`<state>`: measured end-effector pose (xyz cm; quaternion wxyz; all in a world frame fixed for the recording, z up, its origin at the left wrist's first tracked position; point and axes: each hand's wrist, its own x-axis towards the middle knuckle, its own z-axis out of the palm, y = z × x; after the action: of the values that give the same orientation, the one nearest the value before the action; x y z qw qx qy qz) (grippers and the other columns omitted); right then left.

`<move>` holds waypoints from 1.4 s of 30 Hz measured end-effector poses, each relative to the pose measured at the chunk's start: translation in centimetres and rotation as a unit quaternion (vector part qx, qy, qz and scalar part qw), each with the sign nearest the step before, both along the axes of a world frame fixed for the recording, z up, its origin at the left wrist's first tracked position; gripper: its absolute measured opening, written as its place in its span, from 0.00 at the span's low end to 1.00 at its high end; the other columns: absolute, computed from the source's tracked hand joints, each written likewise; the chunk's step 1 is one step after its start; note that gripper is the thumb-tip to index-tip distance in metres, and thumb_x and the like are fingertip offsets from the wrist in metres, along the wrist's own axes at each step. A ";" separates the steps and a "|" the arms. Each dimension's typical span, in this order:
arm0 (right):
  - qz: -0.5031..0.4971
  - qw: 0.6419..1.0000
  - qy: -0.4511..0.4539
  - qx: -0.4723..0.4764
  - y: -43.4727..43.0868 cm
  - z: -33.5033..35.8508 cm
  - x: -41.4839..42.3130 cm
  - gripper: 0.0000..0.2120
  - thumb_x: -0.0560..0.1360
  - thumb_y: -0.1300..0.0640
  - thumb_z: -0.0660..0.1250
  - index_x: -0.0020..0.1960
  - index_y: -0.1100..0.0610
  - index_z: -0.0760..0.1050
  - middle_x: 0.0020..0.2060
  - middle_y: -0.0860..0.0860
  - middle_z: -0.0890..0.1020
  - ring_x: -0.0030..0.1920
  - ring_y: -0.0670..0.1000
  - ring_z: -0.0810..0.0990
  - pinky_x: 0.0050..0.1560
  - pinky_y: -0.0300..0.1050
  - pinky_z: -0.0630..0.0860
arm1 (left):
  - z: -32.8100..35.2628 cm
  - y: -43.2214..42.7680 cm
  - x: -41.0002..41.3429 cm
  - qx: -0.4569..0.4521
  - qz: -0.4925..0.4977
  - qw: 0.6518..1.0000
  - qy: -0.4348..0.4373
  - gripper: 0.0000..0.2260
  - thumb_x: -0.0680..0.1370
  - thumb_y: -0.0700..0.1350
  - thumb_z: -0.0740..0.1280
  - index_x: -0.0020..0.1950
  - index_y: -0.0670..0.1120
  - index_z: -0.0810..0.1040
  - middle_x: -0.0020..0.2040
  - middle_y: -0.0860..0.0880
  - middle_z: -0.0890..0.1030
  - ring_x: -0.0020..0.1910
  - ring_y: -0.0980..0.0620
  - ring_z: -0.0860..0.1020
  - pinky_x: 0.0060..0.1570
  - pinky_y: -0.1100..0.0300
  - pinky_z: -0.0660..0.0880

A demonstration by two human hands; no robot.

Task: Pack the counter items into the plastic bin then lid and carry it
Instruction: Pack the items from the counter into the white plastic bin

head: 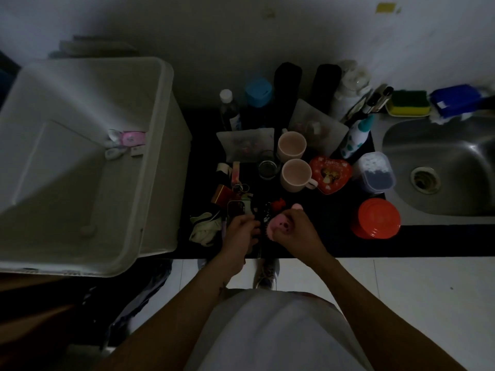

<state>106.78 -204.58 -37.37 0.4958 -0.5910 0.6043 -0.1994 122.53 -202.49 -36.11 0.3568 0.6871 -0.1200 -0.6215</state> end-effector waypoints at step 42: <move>-0.048 0.987 -0.055 0.144 1.5 -3.1 4.1 0.13 0.80 0.53 0.63 0.61 0.58 0.68 0.54 0.54 0.79 0.55 0.54 0.79 0.58 0.55 0.77 | 2.5 0.7 5.4 -0.059 0.054 0.996 -0.029 0.10 0.78 0.49 0.69 0.59 0.50 0.77 0.53 0.48 0.81 0.52 0.48 0.80 0.58 0.46 0.78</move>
<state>110.88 -203.12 -40.43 0.5981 -0.4723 0.6257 -0.1663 127.98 -201.74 -33.59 0.4258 0.6880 -0.1295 -0.5732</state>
